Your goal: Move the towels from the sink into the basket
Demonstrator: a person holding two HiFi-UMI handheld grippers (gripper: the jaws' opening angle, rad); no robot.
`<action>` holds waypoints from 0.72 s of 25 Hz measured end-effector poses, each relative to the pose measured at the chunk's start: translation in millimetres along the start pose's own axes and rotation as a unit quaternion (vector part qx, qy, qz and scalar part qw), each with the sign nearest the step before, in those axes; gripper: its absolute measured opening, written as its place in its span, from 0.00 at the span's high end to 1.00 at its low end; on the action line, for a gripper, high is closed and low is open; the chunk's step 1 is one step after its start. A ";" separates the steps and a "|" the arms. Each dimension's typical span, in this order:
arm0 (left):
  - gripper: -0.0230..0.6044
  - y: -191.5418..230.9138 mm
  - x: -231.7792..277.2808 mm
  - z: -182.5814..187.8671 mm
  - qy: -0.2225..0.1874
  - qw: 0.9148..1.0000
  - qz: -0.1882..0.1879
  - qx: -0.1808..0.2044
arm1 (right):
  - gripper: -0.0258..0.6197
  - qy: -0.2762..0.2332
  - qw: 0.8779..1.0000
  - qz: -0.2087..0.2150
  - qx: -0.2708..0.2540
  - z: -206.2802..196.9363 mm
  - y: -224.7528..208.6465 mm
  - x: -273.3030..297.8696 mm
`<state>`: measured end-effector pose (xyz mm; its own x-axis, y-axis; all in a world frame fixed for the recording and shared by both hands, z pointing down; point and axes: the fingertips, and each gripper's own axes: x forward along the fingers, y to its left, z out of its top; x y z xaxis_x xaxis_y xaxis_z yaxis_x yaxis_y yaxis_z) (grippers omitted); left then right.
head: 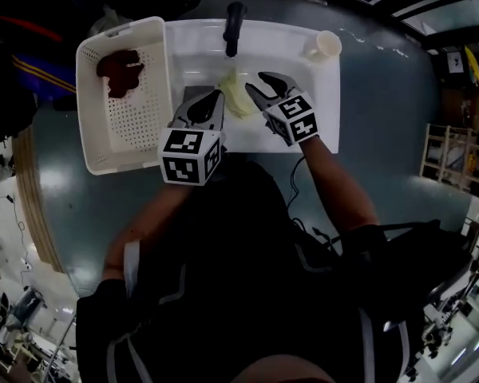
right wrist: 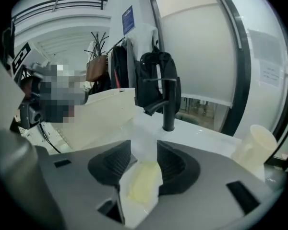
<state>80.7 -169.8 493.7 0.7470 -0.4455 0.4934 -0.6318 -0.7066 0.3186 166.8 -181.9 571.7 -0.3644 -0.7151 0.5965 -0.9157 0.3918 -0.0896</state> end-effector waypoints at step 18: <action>0.96 30.2 62.6 -115.5 0.101 0.983 0.109 -0.112 | 0.44 0.133 0.951 0.237 -0.148 -113.8 25.2 95.7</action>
<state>84.5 -155.6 627.8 0.5464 -0.4397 0.7129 -0.8193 -0.4573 0.3459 128.1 -174.6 717.2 -0.6316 -0.2614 0.7299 -0.5578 0.8071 -0.1936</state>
